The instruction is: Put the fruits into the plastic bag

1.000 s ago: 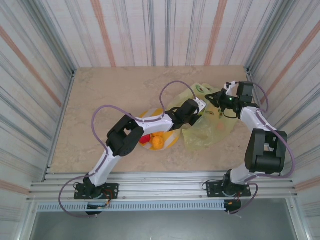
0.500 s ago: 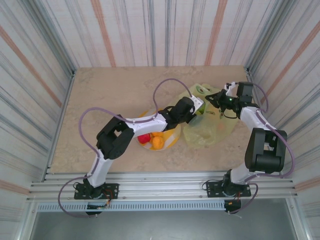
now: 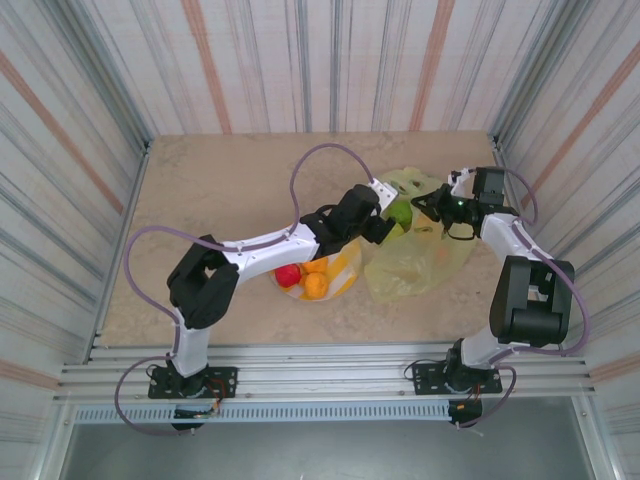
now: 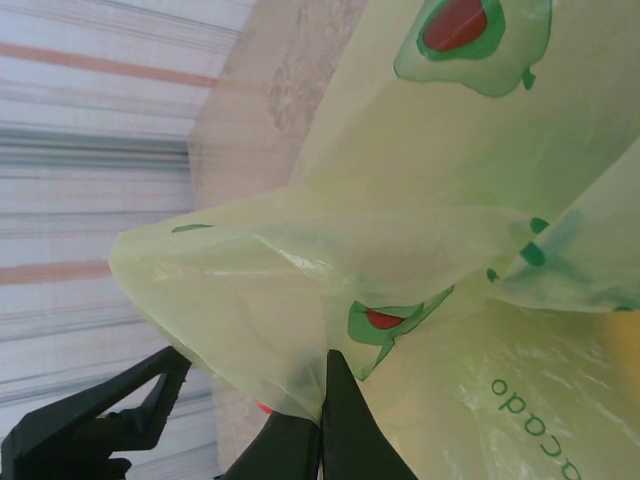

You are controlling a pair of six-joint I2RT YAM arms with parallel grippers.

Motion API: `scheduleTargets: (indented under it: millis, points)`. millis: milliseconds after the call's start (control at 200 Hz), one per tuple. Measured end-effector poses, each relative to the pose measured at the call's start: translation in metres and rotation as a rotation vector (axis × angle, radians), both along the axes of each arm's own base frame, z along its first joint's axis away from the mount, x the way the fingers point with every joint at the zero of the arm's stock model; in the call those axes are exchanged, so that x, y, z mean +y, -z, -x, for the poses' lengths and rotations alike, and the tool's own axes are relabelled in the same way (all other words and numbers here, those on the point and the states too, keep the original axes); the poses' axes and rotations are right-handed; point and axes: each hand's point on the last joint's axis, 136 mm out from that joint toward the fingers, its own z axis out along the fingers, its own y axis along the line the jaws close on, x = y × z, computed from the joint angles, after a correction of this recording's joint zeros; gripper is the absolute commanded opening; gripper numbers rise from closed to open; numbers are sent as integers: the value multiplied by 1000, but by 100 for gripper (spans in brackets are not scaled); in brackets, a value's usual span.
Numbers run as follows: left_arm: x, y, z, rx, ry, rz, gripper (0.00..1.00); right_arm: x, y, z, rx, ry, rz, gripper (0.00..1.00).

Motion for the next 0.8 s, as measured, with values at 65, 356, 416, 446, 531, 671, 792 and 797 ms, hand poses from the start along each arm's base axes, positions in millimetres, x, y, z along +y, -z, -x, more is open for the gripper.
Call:
scheduleTargets:
  millis: [65,356,416,446,531,671,792,797]
  points:
    - [6,0,1,-2,-10,-29,84,0,0,0,1,0,1,0]
    - [28,-53,47,30,120,73,84,0,2,1,9,0,0,0]
    - [39,-63,59,39,129,105,84,0,2,1,11,-1,0,0]
    - [46,-65,65,43,128,117,84,0,3,1,11,-2,1,0]
    - [74,-66,80,69,92,138,84,0,4,1,13,-4,3,0]
    - [149,-45,78,175,-102,156,84,1,5,2,9,-11,11,0]
    - [219,-12,72,285,-310,176,84,2,6,1,8,-13,16,0]
    - [222,-10,72,290,-319,178,84,2,5,1,8,-14,16,0]
